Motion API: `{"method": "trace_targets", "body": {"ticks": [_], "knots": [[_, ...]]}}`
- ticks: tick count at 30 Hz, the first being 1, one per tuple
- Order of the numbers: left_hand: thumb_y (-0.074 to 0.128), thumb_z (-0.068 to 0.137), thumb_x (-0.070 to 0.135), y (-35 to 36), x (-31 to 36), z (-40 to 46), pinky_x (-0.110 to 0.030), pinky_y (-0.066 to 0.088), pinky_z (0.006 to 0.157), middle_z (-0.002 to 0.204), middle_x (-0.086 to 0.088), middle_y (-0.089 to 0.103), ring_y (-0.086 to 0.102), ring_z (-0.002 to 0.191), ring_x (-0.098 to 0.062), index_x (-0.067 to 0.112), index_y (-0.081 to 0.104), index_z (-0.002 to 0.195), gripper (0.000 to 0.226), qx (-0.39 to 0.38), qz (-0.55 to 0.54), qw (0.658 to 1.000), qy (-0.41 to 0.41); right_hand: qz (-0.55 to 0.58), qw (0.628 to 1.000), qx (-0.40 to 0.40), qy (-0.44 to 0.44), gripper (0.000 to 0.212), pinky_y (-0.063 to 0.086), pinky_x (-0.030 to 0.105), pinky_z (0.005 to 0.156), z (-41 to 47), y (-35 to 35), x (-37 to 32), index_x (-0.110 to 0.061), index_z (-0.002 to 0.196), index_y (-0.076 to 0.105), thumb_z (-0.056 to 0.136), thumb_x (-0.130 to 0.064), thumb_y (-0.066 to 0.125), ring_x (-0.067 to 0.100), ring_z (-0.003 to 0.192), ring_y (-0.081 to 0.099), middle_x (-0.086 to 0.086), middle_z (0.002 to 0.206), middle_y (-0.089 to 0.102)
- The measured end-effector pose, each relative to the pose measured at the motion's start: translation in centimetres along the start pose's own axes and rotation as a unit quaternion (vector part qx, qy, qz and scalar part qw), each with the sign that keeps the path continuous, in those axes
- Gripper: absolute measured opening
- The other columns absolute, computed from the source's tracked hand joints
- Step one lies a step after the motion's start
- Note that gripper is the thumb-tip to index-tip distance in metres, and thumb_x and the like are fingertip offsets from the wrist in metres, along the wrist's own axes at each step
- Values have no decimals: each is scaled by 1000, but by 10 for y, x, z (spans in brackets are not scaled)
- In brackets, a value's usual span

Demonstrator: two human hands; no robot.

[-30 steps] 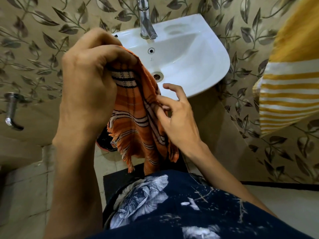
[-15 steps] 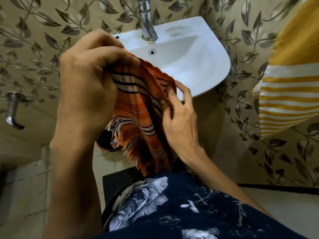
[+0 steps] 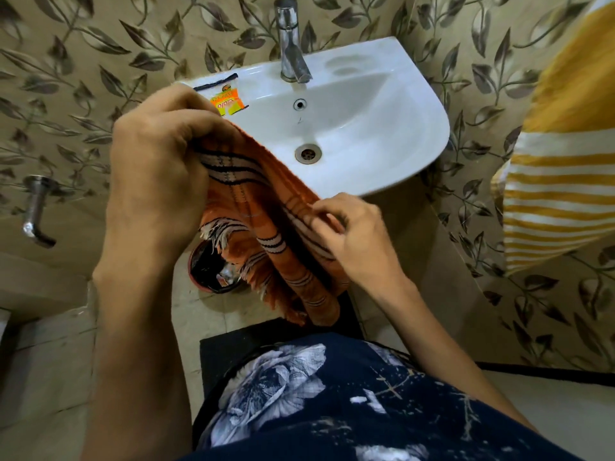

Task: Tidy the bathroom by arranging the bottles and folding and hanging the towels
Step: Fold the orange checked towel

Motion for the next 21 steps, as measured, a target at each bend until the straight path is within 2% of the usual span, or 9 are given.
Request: {"method": "trace_targets", "body": {"ticks": [4, 8, 10, 12, 14, 16, 18, 19, 21], "knots": [[34, 71, 1, -3, 4, 1, -6, 38, 71, 90, -2, 53, 44, 74, 3, 3, 72, 93, 43, 16, -10, 1000, 12, -11, 996, -74, -44, 13, 47, 30, 75, -1, 24, 1, -4, 92, 72, 84, -13, 68, 17, 82, 60, -4, 87, 59], [32, 75, -1, -14, -16, -3, 0, 35, 79, 96, 2, 49, 46, 85, 7, 8, 69, 97, 44, 32, 33, 999, -25, 66, 997, -5, -35, 10, 44, 17, 67, 6, 6, 0, -5, 89, 73, 81, -11, 71, 11, 72, 58, 3, 82, 64], [31, 77, 1, -16, -37, -6, -16, 41, 89, 97, 4, 52, 54, 95, -7, 14, 68, 96, 44, 44, 48, 993, -100, 97, 995, 6, -30, 9, 49, 17, 71, 8, -3, -3, -9, 92, 72, 84, -13, 69, 10, 75, 61, 3, 85, 66], [30, 77, 10, -12, -53, -10, -31, 51, 81, 90, 5, 61, 61, 84, -13, 23, 68, 90, 42, 36, 13, 979, -198, 120, 993, 1, -23, 8, 52, 23, 73, 9, -6, -9, -19, 90, 68, 87, -12, 64, 11, 77, 63, -3, 87, 66], [34, 80, 14, 0, -59, -13, -28, 46, 54, 72, 7, 63, 54, 52, -3, 24, 68, 85, 36, -10, -35, 967, -251, 162, 986, -8, -22, 20, 52, 28, 69, 10, -7, -19, -32, 88, 60, 88, -11, 62, 13, 71, 63, -14, 88, 65], [49, 88, 26, 21, -49, -17, -24, 36, 43, 58, 7, 60, 48, 37, -1, 22, 69, 83, 20, -94, -82, 960, -252, 211, 977, -30, -25, 29, 49, 26, 59, 9, -6, -31, -39, 90, 48, 86, -14, 63, 15, 63, 60, -16, 86, 61], [59, 79, 57, 38, -30, -20, -20, 41, 40, 61, 7, 64, 54, 45, 4, 26, 71, 80, 33, -171, -115, 953, -222, 233, 971, -43, -39, 34, 47, 25, 54, 10, -6, -43, -41, 90, 39, 86, -17, 63, 15, 61, 59, -8, 82, 58], [58, 67, 66, 44, -22, -20, -12, 43, 47, 69, 9, 66, 57, 56, 8, 28, 71, 81, 43, -203, -120, 952, -194, 237, 969, -45, -51, 35, 50, 28, 55, 10, -7, -49, -41, 91, 37, 86, -18, 63, 17, 63, 62, -5, 82, 58], [59, 51, 68, 50, -10, -16, -7, 42, 61, 86, 13, 61, 56, 78, 9, 27, 71, 91, 58, -259, -110, 951, -130, 247, 966, -52, -64, 36, 57, 38, 62, 10, -9, -55, -41, 92, 35, 87, -16, 61, 19, 70, 67, -4, 83, 59]]}}
Point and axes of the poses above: each hand's wrist, its own z-axis towards the middle knuckle, its own y-axis out of the palm, x = y × z, the point moved 6 cm from there along z, towards the middle knuckle
